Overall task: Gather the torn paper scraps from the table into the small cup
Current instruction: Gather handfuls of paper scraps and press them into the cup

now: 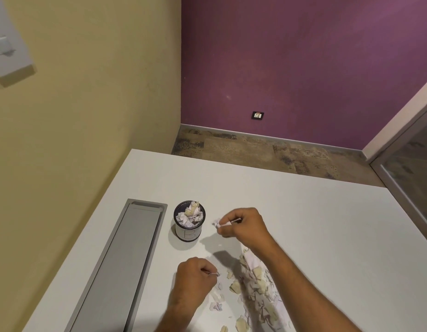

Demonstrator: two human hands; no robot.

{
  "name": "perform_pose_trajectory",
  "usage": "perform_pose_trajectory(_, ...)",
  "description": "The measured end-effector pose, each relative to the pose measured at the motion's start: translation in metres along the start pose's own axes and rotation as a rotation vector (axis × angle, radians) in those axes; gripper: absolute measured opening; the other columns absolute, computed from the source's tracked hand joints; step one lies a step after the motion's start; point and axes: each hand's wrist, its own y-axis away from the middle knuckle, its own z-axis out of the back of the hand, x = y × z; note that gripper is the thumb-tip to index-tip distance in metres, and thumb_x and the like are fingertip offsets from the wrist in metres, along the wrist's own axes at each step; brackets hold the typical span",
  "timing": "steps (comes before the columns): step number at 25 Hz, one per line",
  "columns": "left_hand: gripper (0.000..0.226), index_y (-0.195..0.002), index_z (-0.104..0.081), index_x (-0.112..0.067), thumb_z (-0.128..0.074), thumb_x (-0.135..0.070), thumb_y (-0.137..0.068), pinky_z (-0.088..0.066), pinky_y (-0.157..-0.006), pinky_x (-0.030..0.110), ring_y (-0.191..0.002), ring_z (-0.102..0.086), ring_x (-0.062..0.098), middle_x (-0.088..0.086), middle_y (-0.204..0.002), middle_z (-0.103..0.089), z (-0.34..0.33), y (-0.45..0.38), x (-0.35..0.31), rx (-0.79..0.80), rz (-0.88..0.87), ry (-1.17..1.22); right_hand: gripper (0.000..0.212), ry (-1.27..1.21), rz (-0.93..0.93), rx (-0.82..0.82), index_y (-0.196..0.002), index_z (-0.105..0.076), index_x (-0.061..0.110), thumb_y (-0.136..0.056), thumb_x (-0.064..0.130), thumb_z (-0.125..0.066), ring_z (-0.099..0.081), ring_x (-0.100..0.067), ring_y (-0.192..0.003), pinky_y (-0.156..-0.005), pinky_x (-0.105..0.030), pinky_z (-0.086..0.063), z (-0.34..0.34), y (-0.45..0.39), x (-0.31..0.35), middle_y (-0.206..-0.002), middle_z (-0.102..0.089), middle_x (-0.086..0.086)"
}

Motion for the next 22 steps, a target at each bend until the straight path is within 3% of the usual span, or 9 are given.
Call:
perform_pose_trajectory(4, 0.027, -0.063, -0.073, -0.039, -0.068, -0.013, -0.064, -0.047, -0.049, 0.019, -0.053, -0.064, 0.004, -0.015, -0.065, -0.072, 0.020, -0.004, -0.004, -0.056, 0.037, 0.142, 0.016, 0.214, 0.120, -0.022, -0.067, -0.076, 0.018, -0.059, 0.008, -0.086, -0.060, -0.010, -0.054, -0.054, -0.020, -0.049, -0.034, -0.037, 0.027, -0.056, -0.066, 0.008)
perform_pose_trajectory(8, 0.028, -0.067, -0.075, -0.038, -0.074, -0.010, -0.066, -0.045, -0.044, 0.018, -0.049, -0.064, 0.004, -0.016, -0.065, -0.072, 0.046, -0.011, -0.013, -0.133, 0.017, 0.222, 0.018, 0.491, 0.181, -0.003, -0.079, -0.076, 0.020, -0.064, 0.010, -0.080, -0.060, -0.013, -0.071, -0.062, -0.020, -0.044, -0.062, -0.063, 0.031, -0.074, -0.067, 0.004)
perform_pose_trajectory(13, 0.022, -0.065, -0.076, -0.032, -0.081, -0.010, -0.064, -0.056, -0.061, 0.022, -0.062, -0.068, 0.003, -0.013, -0.066, -0.073, 0.086, -0.034, -0.032, -0.283, -0.106, 0.173, 0.030, 0.729, 0.269, 0.099, -0.097, -0.074, 0.024, -0.069, 0.013, -0.076, -0.065, -0.018, -0.090, -0.073, -0.025, -0.050, -0.075, -0.072, 0.026, -0.096, -0.073, 0.001)
perform_pose_trajectory(18, 0.022, -0.064, -0.074, -0.028, -0.076, -0.006, -0.065, -0.046, -0.052, 0.007, -0.056, -0.062, -0.001, -0.011, -0.064, -0.070, 0.099, -0.067, -0.052, -0.333, -0.133, 0.108, 0.029, 0.618, 0.266, 0.004, -0.099, -0.072, 0.026, -0.070, 0.020, -0.075, -0.068, -0.012, -0.084, -0.078, -0.030, -0.056, -0.057, -0.064, 0.019, -0.096, -0.075, 0.006)
perform_pose_trajectory(20, 0.022, -0.065, -0.074, -0.025, -0.074, -0.003, -0.065, -0.047, -0.053, 0.008, -0.059, -0.064, 0.003, -0.009, -0.066, -0.071, 0.097, -0.080, -0.058, -0.313, -0.146, 0.041, 0.025, 0.508, 0.253, -0.088, -0.096, -0.073, 0.025, -0.072, 0.019, -0.074, -0.069, -0.007, -0.079, -0.077, -0.024, -0.054, -0.046, -0.059, 0.013, -0.095, -0.075, 0.008)
perform_pose_trajectory(22, 0.020, -0.070, -0.075, -0.020, -0.073, -0.001, -0.066, -0.054, -0.063, 0.021, -0.067, -0.066, 0.013, -0.001, -0.073, -0.073, 0.093, -0.092, -0.061, -0.285, -0.128, -0.039, 0.020, 0.401, 0.221, -0.172, -0.093, -0.075, 0.023, -0.073, 0.018, -0.074, -0.069, -0.006, -0.075, -0.078, -0.021, -0.053, -0.035, -0.054, 0.003, -0.091, -0.075, 0.008)
